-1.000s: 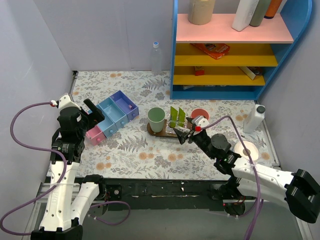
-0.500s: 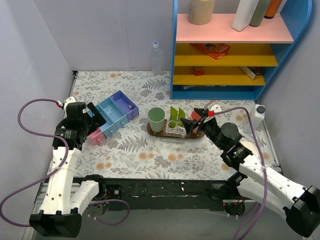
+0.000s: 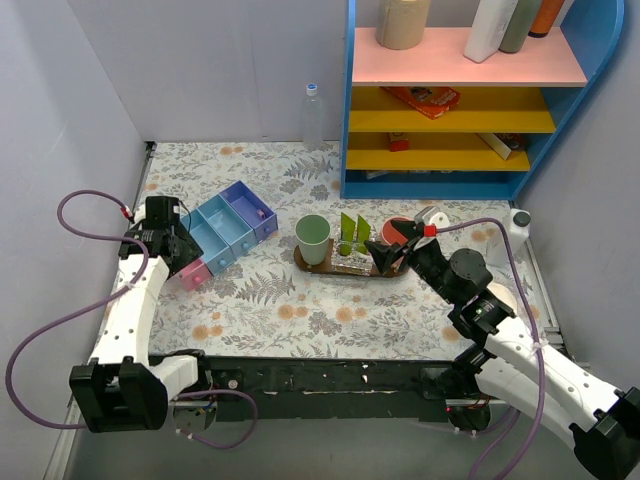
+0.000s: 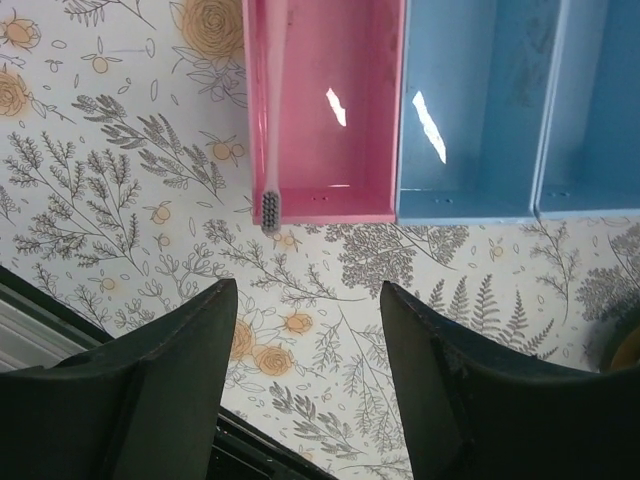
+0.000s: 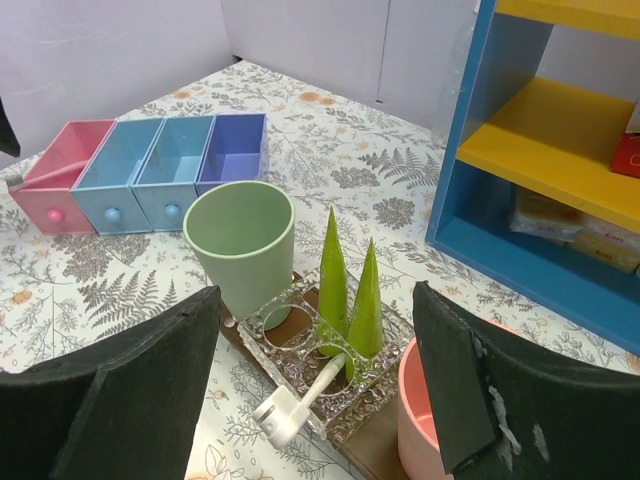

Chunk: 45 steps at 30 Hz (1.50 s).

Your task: Prepare toiletry sets of a toothbrush and toothpaste on the tray

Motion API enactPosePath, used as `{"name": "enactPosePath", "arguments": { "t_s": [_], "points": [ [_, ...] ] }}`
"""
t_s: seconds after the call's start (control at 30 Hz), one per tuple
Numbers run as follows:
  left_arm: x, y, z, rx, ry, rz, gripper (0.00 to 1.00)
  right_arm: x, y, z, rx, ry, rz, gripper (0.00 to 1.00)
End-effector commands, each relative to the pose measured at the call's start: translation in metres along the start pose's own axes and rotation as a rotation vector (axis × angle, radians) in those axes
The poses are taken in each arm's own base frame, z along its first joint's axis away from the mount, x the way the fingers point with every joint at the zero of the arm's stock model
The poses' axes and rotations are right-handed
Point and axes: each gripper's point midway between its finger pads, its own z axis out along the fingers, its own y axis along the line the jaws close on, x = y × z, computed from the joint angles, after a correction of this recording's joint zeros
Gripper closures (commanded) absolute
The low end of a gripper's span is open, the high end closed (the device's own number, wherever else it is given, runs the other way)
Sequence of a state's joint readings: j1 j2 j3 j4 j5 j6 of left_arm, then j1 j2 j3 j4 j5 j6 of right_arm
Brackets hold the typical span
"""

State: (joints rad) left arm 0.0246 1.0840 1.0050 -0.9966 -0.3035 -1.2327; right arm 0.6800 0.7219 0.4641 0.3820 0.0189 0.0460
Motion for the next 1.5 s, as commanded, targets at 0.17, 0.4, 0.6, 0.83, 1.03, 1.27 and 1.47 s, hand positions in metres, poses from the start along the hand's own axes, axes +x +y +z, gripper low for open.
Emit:
{"name": "enactPosePath", "arguments": {
  "t_s": [0.17, 0.4, 0.6, 0.83, 1.03, 1.27, 1.47],
  "points": [
    [-0.006, 0.01, 0.024, -0.034, 0.028, -0.033, 0.48, -0.027, 0.001, -0.004, -0.008, -0.075, -0.006, 0.17],
    [-0.004, 0.012, 0.041, -0.042, 0.099, -0.025, 0.54, -0.029, 0.001, -0.006, -0.007, -0.084, -0.01, 0.17],
    [0.0, 0.016, 0.051, -0.066, 0.144, -0.023, 0.6, -0.03, 0.0, -0.008, -0.006, -0.09, -0.01, 0.17],
    [0.003, 0.017, 0.055, -0.064, 0.155, -0.029, 0.63, -0.028, 0.0, -0.008, -0.004, -0.087, -0.012, 0.17],
    [0.009, 0.016, 0.06, -0.064, 0.177, -0.029, 0.64, -0.024, -0.001, -0.006, -0.002, -0.08, -0.013, 0.17],
    [0.013, 0.018, 0.065, -0.069, 0.199, -0.029, 0.69, -0.026, -0.003, -0.008, 0.009, -0.088, -0.021, 0.17],
    [0.015, 0.017, 0.068, -0.069, 0.216, -0.024, 0.79, -0.024, -0.005, -0.008, 0.015, -0.083, -0.024, 0.17]
  ]
}}
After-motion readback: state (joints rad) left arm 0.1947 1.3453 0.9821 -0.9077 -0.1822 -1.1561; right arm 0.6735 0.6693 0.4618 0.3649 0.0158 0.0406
